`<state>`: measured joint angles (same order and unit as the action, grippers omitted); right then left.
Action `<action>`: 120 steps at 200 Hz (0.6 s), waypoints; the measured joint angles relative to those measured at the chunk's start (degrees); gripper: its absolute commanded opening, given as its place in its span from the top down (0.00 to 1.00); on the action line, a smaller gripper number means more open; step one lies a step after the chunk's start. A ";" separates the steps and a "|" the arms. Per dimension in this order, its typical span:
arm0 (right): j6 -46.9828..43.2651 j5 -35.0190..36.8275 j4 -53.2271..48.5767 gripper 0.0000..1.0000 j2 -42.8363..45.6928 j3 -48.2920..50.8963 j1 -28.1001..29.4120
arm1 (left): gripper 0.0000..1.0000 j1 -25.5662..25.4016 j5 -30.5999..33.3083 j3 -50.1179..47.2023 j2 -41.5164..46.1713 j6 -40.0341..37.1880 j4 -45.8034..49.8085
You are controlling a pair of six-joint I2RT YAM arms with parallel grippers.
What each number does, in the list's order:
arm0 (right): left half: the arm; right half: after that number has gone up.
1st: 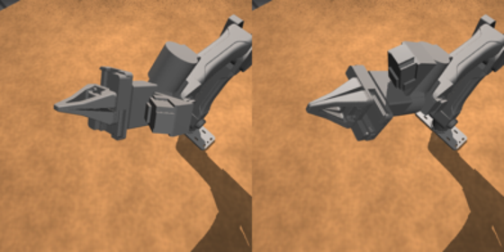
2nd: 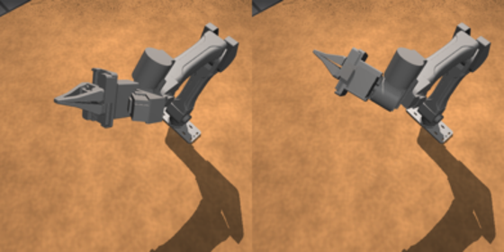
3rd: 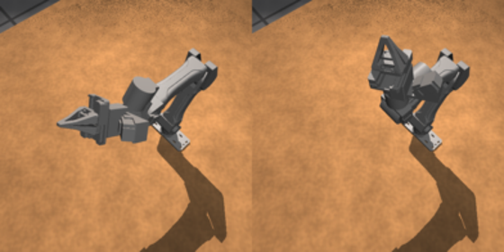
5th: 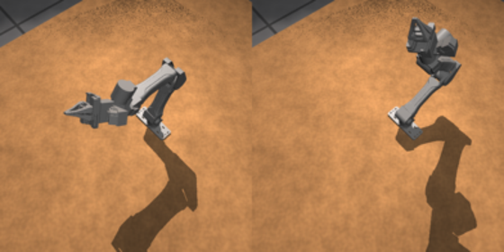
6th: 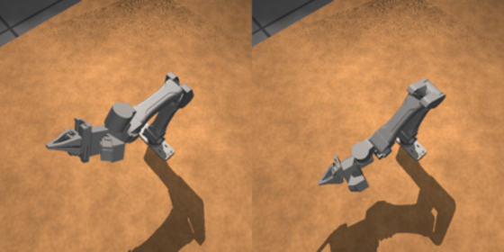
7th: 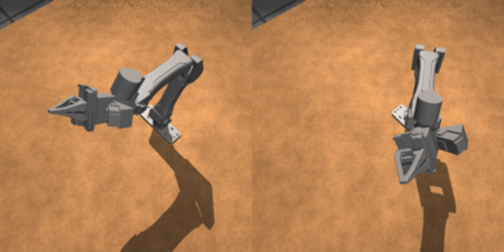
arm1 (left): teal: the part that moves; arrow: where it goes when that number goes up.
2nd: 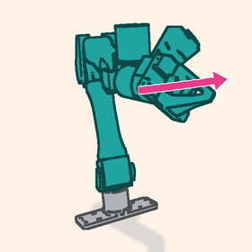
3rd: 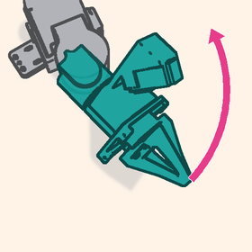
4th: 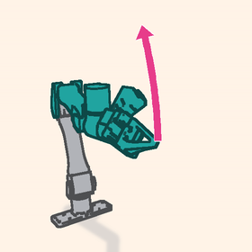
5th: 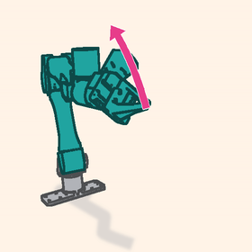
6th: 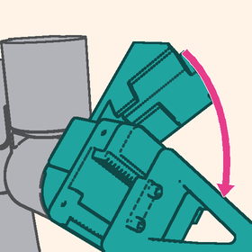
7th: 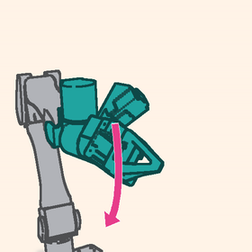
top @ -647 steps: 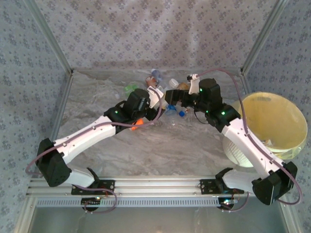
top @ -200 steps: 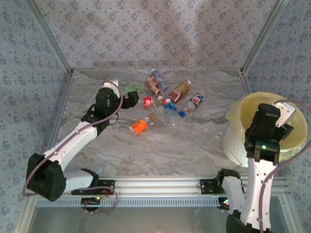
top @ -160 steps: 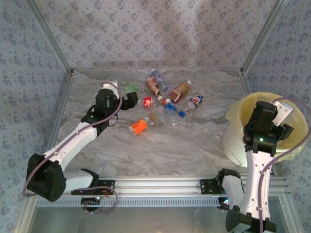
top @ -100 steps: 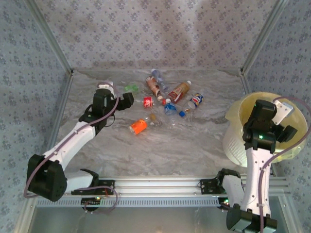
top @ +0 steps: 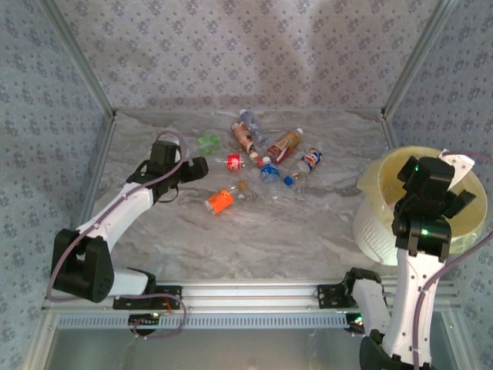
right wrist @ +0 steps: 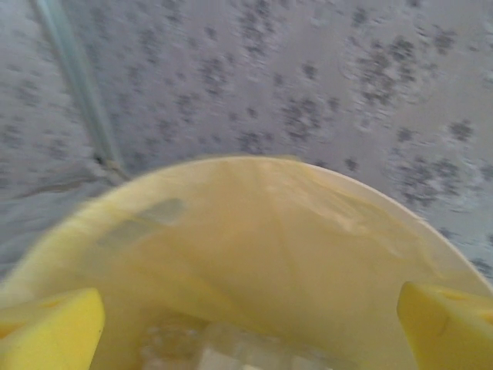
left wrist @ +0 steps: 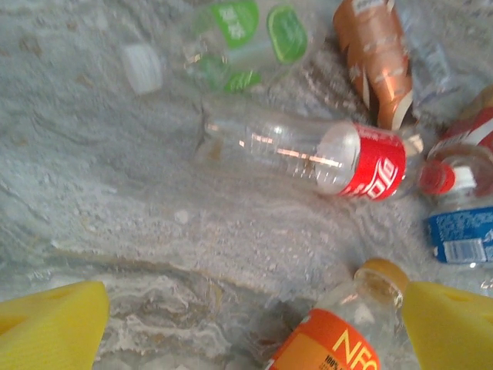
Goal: Put the plastic bottles in the bin
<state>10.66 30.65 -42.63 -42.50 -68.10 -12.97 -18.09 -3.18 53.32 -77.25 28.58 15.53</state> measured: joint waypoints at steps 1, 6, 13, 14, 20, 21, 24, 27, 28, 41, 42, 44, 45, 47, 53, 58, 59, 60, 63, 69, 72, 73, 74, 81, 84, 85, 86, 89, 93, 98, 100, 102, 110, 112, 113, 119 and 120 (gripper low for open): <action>0.04 -0.26 0.02 0.00 0.04 -0.07 0.04 | 0.02 0.00 -0.22 0.07 -0.17 -0.09 0.22; 0.15 -2.01 0.20 0.00 0.39 -0.37 0.42 | 0.02 0.00 -0.92 0.31 -0.63 -0.48 1.05; 0.39 -4.61 0.68 0.00 0.83 -0.59 0.90 | 0.02 0.00 -2.01 0.55 -1.18 -0.92 1.92; 0.46 -4.90 0.72 0.00 0.87 -0.59 0.96 | 0.02 -0.02 -2.27 0.59 -1.31 -1.01 2.05; 0.61 -7.37 1.11 0.00 1.42 -0.66 1.46 | 0.02 -0.02 -3.17 0.81 -1.68 -1.40 2.82; 0.66 -7.65 1.18 0.00 1.49 -0.66 1.53 | 0.02 -0.02 -3.28 0.83 -1.73 -1.46 2.91; 0.76 -8.70 1.36 0.00 1.73 -0.68 1.79 | 0.02 -0.02 -3.74 0.92 -1.88 -1.66 3.21; 0.81 -9.81 1.53 0.00 1.90 -0.70 1.99 | 0.02 -0.02 -4.09 0.98 -2.05 -1.81 3.50; 0.85 -10.14 1.60 0.00 1.95 -0.70 2.05 | 0.02 -0.04 -4.24 1.01 -2.08 -1.99 3.65; 1.44 -15.45 2.93 0.00 2.64 -0.76 3.32 | 0.02 -0.46 -5.46 1.14 -2.49 -2.67 4.46; 1.53 -16.04 3.04 0.00 2.67 -0.79 3.50 | 0.02 -0.52 -5.49 1.14 -2.49 -2.69 4.48; 1.64 -16.98 3.34 0.00 2.73 -0.79 3.72 | 0.02 -0.70 -5.60 1.14 -2.51 -2.82 4.59; 1.66 -17.22 3.43 0.00 2.73 -0.79 3.78 | 0.02 -0.74 -5.62 1.14 -2.51 -2.89 4.61; 1.81 -18.21 3.63 0.00 2.78 -0.79 4.00 | 0.02 -0.85 -5.73 1.14 -2.56 -3.04 4.70; 2.08 -20.83 4.44 0.00 2.80 -0.79 4.79 | 0.02 -1.42 -5.90 1.14 -2.60 -3.30 4.87; 2.34 -23.19 5.44 0.00 2.78 -0.79 5.60 | 0.02 -2.03 -5.99 1.18 -2.69 -3.65 5.05; 2.38 -23.52 5.51 0.00 2.78 -0.79 5.70 | 0.02 -2.21 -6.03 1.18 -2.69 -3.72 5.09; 2.47 -24.17 5.79 0.00 2.75 -0.79 5.92 | 0.02 -2.29 -6.05 1.18 -2.69 -3.74 5.09; 2.60 -25.55 6.36 0.00 2.71 -0.79 6.54 | 0.02 -2.71 -6.01 1.18 -2.71 -3.96 5.16; 2.99 -27.74 7.43 0.00 2.69 -0.74 7.52 | 0.02 -3.63 -5.64 1.22 -2.80 -4.35 5.35; 3.23 -29.14 8.17 0.00 2.64 -0.72 8.35 | 0.02 -4.11 -5.20 1.29 -2.82 -4.66 5.55; 3.28 -29.42 8.31 0.00 2.64 -0.72 8.50 | 0.02 -4.24 -5.14 1.29 -2.82 -4.70 5.57; 3.34 -29.68 8.46 0.00 2.64 -0.72 8.63 | 0.02 -4.44 -5.05 1.29 -2.86 -4.76 5.57; 3.74 -32.24 10.54 0.00 2.67 -0.28 10.32 | 0.02 -5.53 -4.31 1.38 -3.06 -5.40 5.66; 4.00 -33.57 11.54 0.00 2.67 0.00 11.23 | 0.02 -5.95 -4.13 1.44 -3.17 -5.66 5.73; 4.02 -33.79 11.76 0.00 2.69 0.07 11.39 | 0.02 -6.05 -4.02 1.46 -3.19 -5.73 5.73; 4.02 -34.03 11.98 0.00 2.69 0.13 11.56 | 0.02 -6.25 -3.85 1.51 -3.26 -5.88 5.75; 4.17 -35.19 12.96 0.00 2.71 0.50 12.46 | 0.02 -6.64 -3.61 1.53 -3.43 -6.14 5.75; 4.39 -36.28 14.01 0.00 2.71 0.92 13.46 | 0.02 -7.17 -3.39 1.64 -3.61 -6.54 5.81; 4.66 -37.79 15.39 0.00 2.60 1.49 15.02 | 0.02 -7.78 -3.06 1.75 -3.96 -7.10 5.92; 4.74 -38.25 15.89 0.00 2.60 1.75 15.63 | 0.02 -8.00 -2.93 1.81 -4.07 -7.28 5.97; 4.85 -38.80 16.50 0.00 2.49 2.01 16.31 | 0.02 -8.15 -2.75 1.84 -4.20 -7.54 6.01; 5.07 -40.39 18.43 0.00 2.08 2.86 18.80 | 0.02 -9.22 -2.19 2.10 -4.76 -8.66 6.36; 5.07 -40.65 18.95 0.00 1.95 3.06 19.52 | 0.02 -9.46 -1.92 2.14 -4.92 -8.96 6.40; 5.07 -40.72 19.08 0.00 1.90 3.15 19.76 | 0.02 -9.53 -1.86 2.14 -4.98 -9.09 6.43; 5.42 -41.29 20.44 0.00 1.38 3.61 21.73 | 0.02 -10.16 -1.44 2.25 -5.35 -10.01 6.62; 5.49 -41.38 20.68 0.00 1.22 3.72 22.18 | 0.02 -10.29 -1.42 2.29 -5.44 -10.21 6.69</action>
<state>16.14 -10.72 -21.96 -41.28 -64.38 9.21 -28.38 -4.60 55.61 -82.70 18.37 22.22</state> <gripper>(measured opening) 0.999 0.976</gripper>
